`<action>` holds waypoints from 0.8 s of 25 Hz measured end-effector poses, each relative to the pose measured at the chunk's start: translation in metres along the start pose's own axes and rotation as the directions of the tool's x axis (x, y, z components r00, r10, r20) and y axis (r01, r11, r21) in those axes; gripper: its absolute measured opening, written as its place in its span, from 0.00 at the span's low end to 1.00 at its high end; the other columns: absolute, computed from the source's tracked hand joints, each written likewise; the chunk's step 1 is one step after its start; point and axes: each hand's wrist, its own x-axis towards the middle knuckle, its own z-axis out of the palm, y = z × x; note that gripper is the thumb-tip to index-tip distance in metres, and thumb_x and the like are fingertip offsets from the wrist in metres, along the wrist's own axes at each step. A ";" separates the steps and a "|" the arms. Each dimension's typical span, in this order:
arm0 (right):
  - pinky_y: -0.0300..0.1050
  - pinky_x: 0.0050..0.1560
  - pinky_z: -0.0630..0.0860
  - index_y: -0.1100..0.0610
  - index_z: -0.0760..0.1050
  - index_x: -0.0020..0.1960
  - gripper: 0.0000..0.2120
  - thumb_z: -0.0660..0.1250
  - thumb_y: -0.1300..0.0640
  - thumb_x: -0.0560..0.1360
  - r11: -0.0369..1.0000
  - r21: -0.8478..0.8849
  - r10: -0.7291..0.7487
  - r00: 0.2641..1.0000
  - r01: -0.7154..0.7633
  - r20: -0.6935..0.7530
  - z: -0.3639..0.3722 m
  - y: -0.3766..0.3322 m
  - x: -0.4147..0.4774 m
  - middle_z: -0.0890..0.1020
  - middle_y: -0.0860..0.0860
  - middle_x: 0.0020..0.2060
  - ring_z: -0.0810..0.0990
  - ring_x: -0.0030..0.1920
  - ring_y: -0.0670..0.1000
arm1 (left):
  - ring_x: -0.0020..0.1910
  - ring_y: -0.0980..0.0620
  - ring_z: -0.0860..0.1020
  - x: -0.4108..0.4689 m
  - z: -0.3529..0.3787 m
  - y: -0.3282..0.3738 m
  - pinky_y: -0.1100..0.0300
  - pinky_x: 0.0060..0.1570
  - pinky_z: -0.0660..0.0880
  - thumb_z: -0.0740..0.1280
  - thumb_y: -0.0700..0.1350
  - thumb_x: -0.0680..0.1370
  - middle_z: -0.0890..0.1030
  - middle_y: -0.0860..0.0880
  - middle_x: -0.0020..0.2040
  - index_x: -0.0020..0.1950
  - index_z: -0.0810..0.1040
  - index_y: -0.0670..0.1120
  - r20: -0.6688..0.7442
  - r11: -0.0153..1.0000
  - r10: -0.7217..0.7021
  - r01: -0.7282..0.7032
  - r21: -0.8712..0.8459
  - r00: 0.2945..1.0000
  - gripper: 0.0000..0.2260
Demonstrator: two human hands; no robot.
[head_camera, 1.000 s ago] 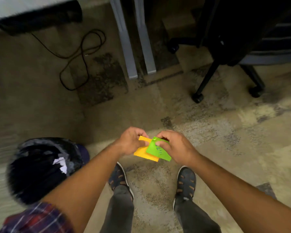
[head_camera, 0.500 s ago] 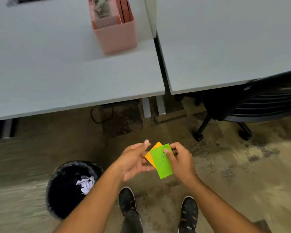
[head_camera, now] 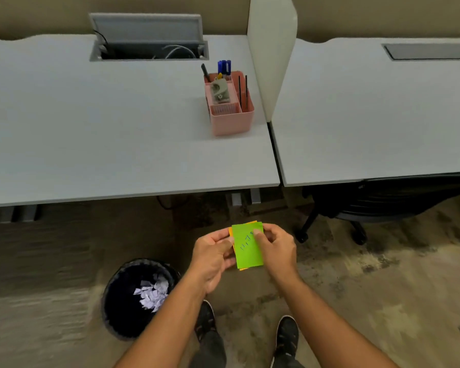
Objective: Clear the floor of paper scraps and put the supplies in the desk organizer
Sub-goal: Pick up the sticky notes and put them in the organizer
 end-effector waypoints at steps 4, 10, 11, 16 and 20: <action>0.41 0.45 0.79 0.51 0.86 0.57 0.09 0.69 0.56 0.79 0.994 -0.020 -0.106 0.992 0.108 0.063 -0.002 -0.043 -0.009 0.87 0.43 0.42 0.84 0.42 0.41 | 0.55 0.43 0.87 -0.024 -0.009 0.043 0.47 0.50 0.86 0.61 0.34 0.85 0.88 0.39 0.57 0.64 0.83 0.39 0.057 0.992 0.081 -0.086 0.091 0.995 0.13; 0.54 0.54 0.83 0.51 0.86 0.58 0.10 0.70 0.57 0.78 0.992 0.000 -0.126 0.984 0.127 0.129 -0.020 -0.075 0.001 0.89 0.47 0.46 0.87 0.48 0.48 | 0.56 0.44 0.87 -0.029 -0.003 0.085 0.47 0.52 0.86 0.62 0.34 0.85 0.88 0.40 0.57 0.63 0.84 0.40 0.173 0.959 0.158 -0.193 0.207 0.972 0.13; 0.54 0.54 0.84 0.50 0.86 0.57 0.10 0.71 0.56 0.77 0.992 -0.006 -0.121 0.986 0.122 0.117 -0.022 -0.077 0.006 0.88 0.46 0.45 0.87 0.47 0.46 | 0.57 0.44 0.87 -0.024 0.000 0.089 0.47 0.53 0.85 0.62 0.34 0.84 0.88 0.41 0.57 0.63 0.84 0.40 0.191 0.952 0.161 -0.203 0.229 0.968 0.13; 0.55 0.49 0.86 0.46 0.86 0.49 0.09 0.73 0.58 0.74 0.995 0.074 -0.084 0.974 0.069 0.213 -0.022 -0.095 0.053 0.89 0.47 0.40 0.88 0.42 0.45 | 0.55 0.40 0.87 0.017 0.016 0.115 0.40 0.54 0.85 0.65 0.33 0.82 0.88 0.39 0.55 0.63 0.83 0.39 0.157 0.927 0.194 -0.233 0.294 0.968 0.12; 0.49 0.38 0.82 0.50 0.83 0.54 0.09 0.75 0.57 0.74 0.993 0.074 -0.114 0.941 0.095 0.319 -0.018 -0.135 0.130 0.88 0.50 0.37 0.87 0.38 0.47 | 0.50 0.44 0.89 0.061 0.040 0.172 0.43 0.51 0.86 0.66 0.35 0.82 0.89 0.43 0.49 0.64 0.82 0.55 0.037 0.843 0.306 -0.288 0.453 0.951 0.17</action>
